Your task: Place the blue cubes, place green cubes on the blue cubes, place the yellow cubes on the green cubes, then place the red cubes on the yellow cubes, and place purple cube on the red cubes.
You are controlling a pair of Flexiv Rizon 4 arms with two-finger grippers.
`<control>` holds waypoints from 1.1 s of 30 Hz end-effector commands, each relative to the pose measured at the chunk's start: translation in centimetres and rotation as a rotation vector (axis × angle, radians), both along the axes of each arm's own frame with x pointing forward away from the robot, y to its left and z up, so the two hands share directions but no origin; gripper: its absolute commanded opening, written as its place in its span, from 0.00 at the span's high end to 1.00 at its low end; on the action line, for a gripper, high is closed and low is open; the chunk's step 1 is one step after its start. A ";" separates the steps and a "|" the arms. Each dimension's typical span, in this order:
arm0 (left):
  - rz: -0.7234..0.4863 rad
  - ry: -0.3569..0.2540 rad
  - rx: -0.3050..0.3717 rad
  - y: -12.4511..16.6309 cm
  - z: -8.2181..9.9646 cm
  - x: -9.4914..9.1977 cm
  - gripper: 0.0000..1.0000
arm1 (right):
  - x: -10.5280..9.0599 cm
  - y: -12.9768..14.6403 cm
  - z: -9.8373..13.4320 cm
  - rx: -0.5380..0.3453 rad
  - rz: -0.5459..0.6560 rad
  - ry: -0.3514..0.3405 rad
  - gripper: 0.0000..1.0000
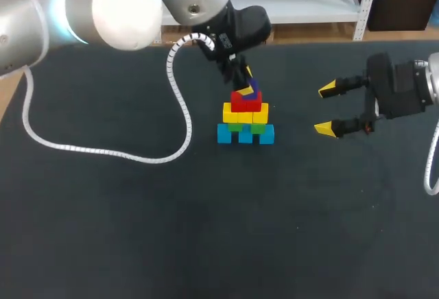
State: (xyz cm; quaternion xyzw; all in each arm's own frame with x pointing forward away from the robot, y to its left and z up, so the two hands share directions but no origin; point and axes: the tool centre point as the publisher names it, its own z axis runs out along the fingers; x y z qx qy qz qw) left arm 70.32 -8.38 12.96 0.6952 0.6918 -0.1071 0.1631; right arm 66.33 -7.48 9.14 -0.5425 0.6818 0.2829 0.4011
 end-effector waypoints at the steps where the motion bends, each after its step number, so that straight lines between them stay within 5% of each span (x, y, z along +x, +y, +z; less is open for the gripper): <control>1: 0.002 0.003 0.002 0.2 -0.2 -0.1 1.00 | 0.0 0.0 -0.1 0.002 0.001 -0.001 0.00; 33: 0.005 0.007 -0.002 0.3 -0.6 0.5 1.00 | 0.0 0.0 -0.1 0.002 0.001 -0.001 0.00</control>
